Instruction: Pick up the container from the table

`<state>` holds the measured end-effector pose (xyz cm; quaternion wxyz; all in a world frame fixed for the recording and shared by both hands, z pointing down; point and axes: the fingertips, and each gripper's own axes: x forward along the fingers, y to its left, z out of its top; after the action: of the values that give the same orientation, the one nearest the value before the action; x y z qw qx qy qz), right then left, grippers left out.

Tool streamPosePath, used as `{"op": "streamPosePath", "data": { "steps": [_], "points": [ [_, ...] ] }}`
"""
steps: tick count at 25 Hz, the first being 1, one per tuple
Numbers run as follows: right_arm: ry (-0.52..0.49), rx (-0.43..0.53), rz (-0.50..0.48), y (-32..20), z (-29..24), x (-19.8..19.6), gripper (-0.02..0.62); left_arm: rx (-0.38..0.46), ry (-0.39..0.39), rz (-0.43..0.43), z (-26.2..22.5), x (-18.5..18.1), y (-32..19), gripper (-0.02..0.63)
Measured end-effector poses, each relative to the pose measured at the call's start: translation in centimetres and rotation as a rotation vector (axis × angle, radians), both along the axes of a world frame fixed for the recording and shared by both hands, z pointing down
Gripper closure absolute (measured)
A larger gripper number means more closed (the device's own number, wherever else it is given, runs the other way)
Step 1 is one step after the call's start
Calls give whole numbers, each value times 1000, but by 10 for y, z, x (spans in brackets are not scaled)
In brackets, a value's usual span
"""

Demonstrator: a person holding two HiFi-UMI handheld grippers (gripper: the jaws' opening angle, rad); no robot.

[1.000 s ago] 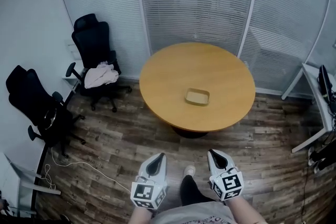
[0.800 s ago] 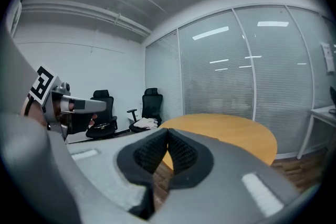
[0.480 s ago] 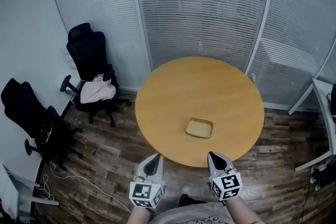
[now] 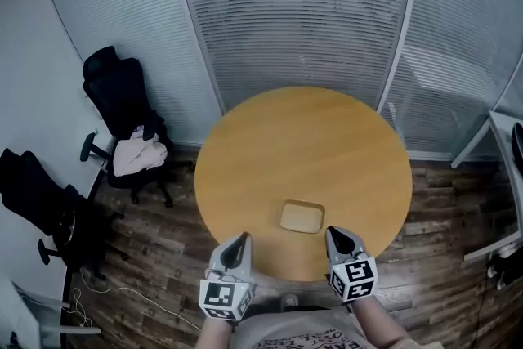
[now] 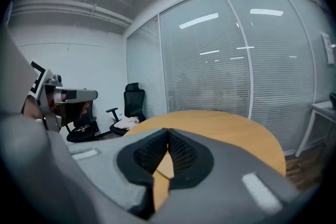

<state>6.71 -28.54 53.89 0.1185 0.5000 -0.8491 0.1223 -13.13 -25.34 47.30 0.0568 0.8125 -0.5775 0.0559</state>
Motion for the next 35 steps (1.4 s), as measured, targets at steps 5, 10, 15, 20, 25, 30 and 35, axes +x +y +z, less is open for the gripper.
{"op": "streamPosePath", "data": {
  "steps": [5, 10, 15, 20, 25, 30, 35],
  "points": [
    [15, -100, 53, -17, 29, 8, 592, -36, -1, 35, 12, 7, -33, 598],
    [15, -144, 107, -34, 39, 9, 592, -67, 4, 111, 23, 15, -67, 598],
    [35, -210, 184, -58, 53, 13, 592, -78, 10, 209, 30, 25, -110, 598],
    [62, -280, 244, -81, 72, 14, 592, -61, -15, 322, 38, 35, -152, 598],
    [108, -382, 262, -95, 109, 21, 592, -100, 33, 363, 52, 41, -180, 598],
    [130, -517, 244, -105, 156, 20, 518, -96, -14, 434, 65, 47, -193, 598],
    [182, -629, 247, -113, 196, 21, 478, -131, -14, 444, 82, 44, -206, 598]
  ]
}}
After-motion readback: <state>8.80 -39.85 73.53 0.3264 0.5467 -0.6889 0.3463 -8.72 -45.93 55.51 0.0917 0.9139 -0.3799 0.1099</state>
